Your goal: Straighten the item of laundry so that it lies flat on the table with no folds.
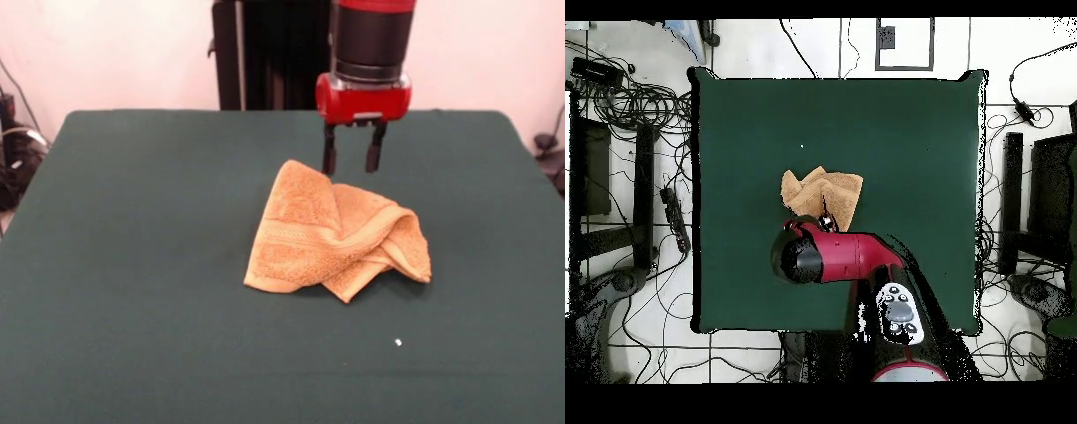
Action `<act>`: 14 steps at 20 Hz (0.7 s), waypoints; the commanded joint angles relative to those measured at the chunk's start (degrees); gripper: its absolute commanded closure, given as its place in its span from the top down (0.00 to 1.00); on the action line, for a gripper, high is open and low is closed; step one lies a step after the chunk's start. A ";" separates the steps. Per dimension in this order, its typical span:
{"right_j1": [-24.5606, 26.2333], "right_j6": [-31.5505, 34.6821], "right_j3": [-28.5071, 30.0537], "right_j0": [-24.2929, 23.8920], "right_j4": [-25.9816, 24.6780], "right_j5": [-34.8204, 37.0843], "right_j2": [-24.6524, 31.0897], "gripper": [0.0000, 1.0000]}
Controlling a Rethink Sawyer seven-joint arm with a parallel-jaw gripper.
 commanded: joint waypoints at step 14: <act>8.83 2.96 -19.82 -1.39 2.49 13.15 7.65 1.00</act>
